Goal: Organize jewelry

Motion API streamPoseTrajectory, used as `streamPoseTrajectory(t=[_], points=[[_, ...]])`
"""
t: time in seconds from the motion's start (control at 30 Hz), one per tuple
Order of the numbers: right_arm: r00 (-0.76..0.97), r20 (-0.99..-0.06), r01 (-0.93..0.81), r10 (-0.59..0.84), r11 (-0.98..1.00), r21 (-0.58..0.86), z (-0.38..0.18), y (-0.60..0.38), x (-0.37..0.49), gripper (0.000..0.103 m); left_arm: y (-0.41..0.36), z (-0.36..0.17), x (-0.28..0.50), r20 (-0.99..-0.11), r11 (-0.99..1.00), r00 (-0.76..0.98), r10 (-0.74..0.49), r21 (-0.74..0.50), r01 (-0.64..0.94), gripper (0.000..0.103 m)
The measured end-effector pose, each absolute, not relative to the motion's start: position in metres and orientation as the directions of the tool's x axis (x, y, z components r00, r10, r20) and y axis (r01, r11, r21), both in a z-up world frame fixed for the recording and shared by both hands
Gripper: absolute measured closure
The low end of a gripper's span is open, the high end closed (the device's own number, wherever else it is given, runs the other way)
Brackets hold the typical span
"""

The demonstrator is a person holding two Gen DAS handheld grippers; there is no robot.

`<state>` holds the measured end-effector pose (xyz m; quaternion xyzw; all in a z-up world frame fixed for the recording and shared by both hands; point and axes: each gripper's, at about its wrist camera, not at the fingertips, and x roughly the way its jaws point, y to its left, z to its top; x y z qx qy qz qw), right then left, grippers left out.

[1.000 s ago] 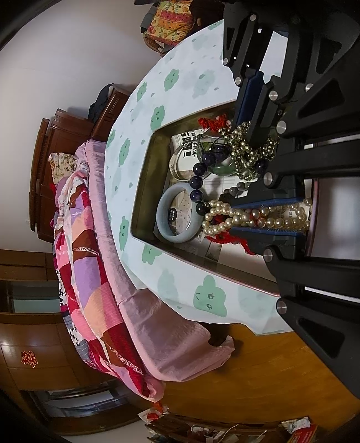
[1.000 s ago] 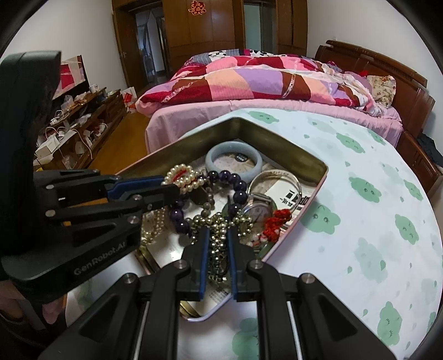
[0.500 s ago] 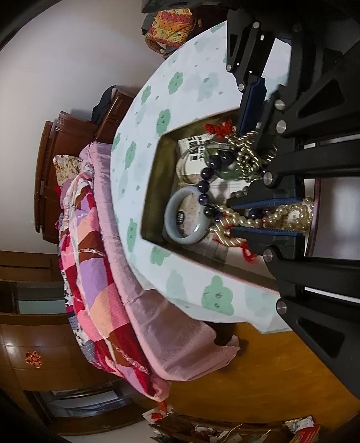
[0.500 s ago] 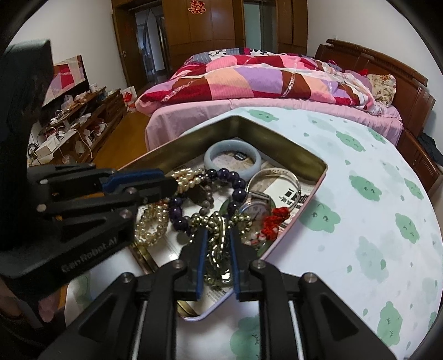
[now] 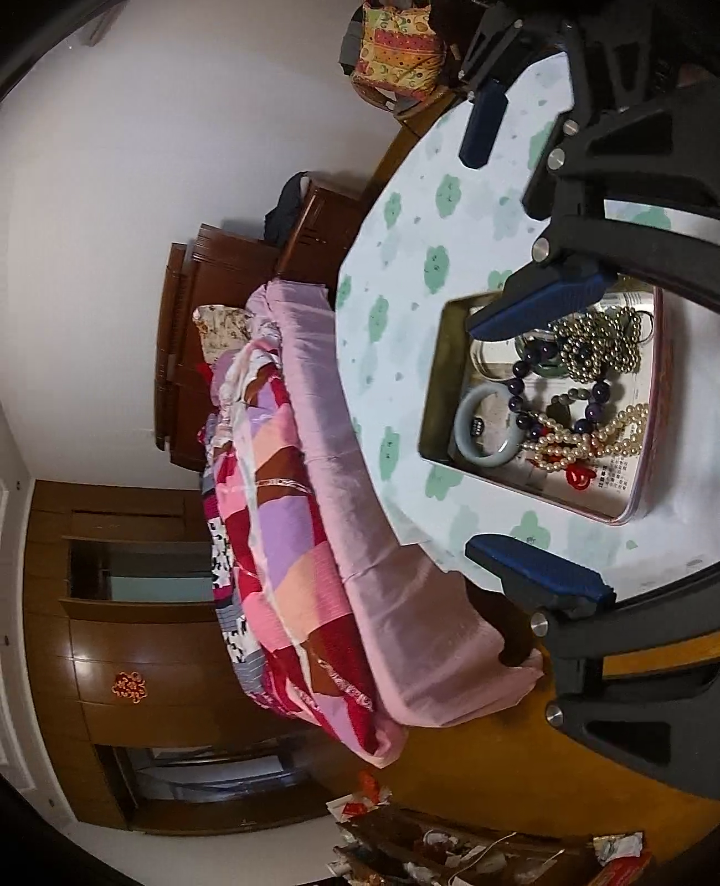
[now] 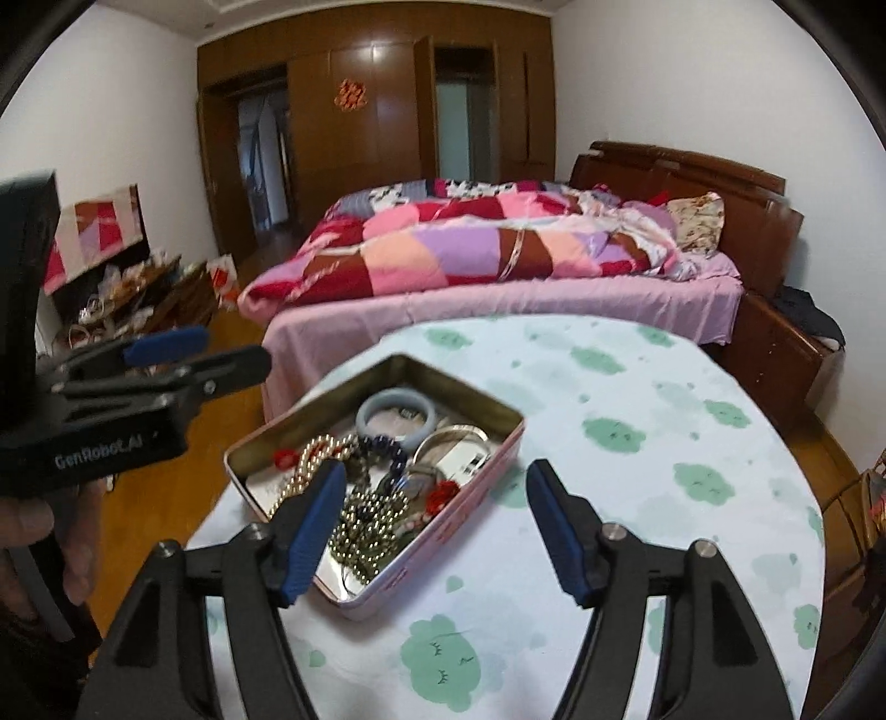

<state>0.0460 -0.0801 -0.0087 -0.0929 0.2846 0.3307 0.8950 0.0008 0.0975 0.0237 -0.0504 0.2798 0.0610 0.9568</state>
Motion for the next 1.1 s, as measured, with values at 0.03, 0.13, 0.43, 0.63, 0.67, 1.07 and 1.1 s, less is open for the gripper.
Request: streamPoseTrajectory(t=[0.03,0.13,0.43,0.63,0.67,1.07,1.1], points=[[0.627,-0.562,-0.640,0.540,0.768,0.024,-0.0057,-0.0815,0.0458,0.033,0.0968,0.0251,-0.0003,-0.539,0.988,0.838,0.089,-0.061,-0.144,0.031],[0.632,-0.550,-0.639,0.545,0.769,0.027,-0.0032,-0.0817,0.0452,0.031,0.0952,0.0288,-0.0026,-0.530,0.988,0.843,0.090,-0.057,-0.141,0.030],[0.638,-0.544,-0.638,0.545,0.770,0.022,-0.0053,-0.0799,0.0439,0.031,0.0976,0.0314,-0.0034,-0.530,0.987,0.843,0.092,-0.064,-0.147,0.030],[0.642,-0.543,-0.634,0.542,0.773,0.022,-0.0032,-0.0820,0.0448,0.030,0.0975,0.0301,-0.0016,-0.539,0.987,0.838,0.092,-0.064,-0.150,0.030],[0.642,-0.542,-0.635,0.542,0.772,0.022,-0.0027,-0.0836,0.0451,0.029,0.0973,0.0300,-0.0014,-0.539,0.987,0.838,0.092,-0.064,-0.150,0.030],[0.641,-0.542,-0.635,0.543,0.772,0.024,-0.0030,-0.0835,0.0456,0.028,0.0959,0.0271,-0.0002,-0.546,0.986,0.832,0.097,-0.062,-0.155,0.030],[0.641,-0.542,-0.635,0.543,0.772,0.023,-0.0029,-0.0838,0.0451,0.028,0.0956,0.0265,-0.0003,-0.546,0.986,0.832,0.098,-0.062,-0.156,0.030]])
